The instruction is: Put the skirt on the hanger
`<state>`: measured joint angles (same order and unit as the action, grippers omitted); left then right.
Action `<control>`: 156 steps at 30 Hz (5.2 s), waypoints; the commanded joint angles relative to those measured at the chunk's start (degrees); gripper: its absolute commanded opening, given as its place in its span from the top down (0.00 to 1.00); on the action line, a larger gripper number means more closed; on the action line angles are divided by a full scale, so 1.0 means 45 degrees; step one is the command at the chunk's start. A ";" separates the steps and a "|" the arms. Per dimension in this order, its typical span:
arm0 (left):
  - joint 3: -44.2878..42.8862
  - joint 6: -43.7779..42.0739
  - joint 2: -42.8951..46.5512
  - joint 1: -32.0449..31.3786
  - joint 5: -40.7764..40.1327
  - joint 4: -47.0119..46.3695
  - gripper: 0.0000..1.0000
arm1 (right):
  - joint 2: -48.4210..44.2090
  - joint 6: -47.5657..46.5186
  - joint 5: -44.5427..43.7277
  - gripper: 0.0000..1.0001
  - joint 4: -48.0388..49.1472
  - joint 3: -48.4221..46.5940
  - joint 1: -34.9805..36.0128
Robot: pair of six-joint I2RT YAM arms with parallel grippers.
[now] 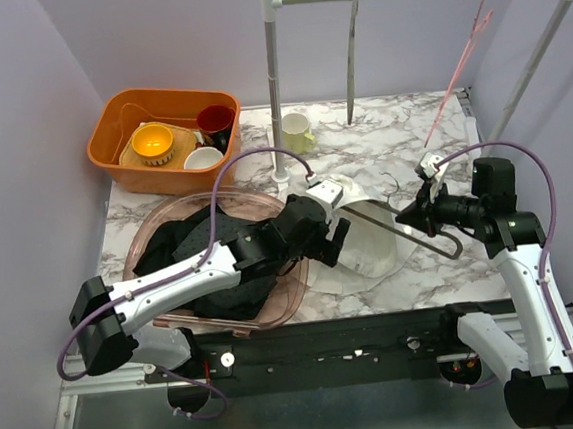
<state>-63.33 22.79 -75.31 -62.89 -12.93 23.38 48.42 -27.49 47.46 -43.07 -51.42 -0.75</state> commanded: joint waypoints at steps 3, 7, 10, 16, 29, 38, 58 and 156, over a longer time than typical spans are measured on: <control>-0.1043 0.0659 -0.1426 -0.0203 -0.2946 -0.1053 0.20 | -0.0311 0.0248 0.0040 0.99 0.0587 -0.0058 0.0011; -0.1297 0.0582 -0.1683 -0.0203 -0.2656 -0.1288 0.62 | -0.0448 0.0287 -0.0156 0.99 0.0567 -0.0097 -0.0008; -0.1395 0.0329 -0.1703 -0.0203 -0.1623 -0.1405 0.93 | -0.0565 0.0327 -0.0293 1.00 0.0586 -0.0214 0.0011; -0.1882 0.0405 -0.1156 -0.0203 0.2354 -0.1913 1.00 | -0.0800 0.0307 -0.0742 0.99 0.0528 -0.0448 0.0011; -0.4443 0.1382 -0.2034 -0.0340 0.7423 -0.1737 1.00 | -0.1717 -0.0591 -0.0412 0.99 0.0001 -0.0996 0.0011; -0.4207 0.0602 -0.2796 -0.0301 0.8186 -0.0705 0.64 | -0.2167 -0.1702 0.1307 0.99 -0.0447 -0.0684 0.0011; -0.2198 -1.0373 0.2653 0.0168 0.4682 0.1918 0.01 | -0.1465 -0.7637 0.3103 0.99 -0.3921 -0.0721 0.0011; 0.1321 -0.3577 0.3825 0.2121 0.7580 -0.0802 1.00 | -0.0995 0.3842 -0.6484 0.99 0.3789 -0.0332 -0.1043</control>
<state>-54.30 11.07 -58.94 -53.69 18.33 10.39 43.64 -10.63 31.97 -32.38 -49.80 -3.01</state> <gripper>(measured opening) 0.050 0.010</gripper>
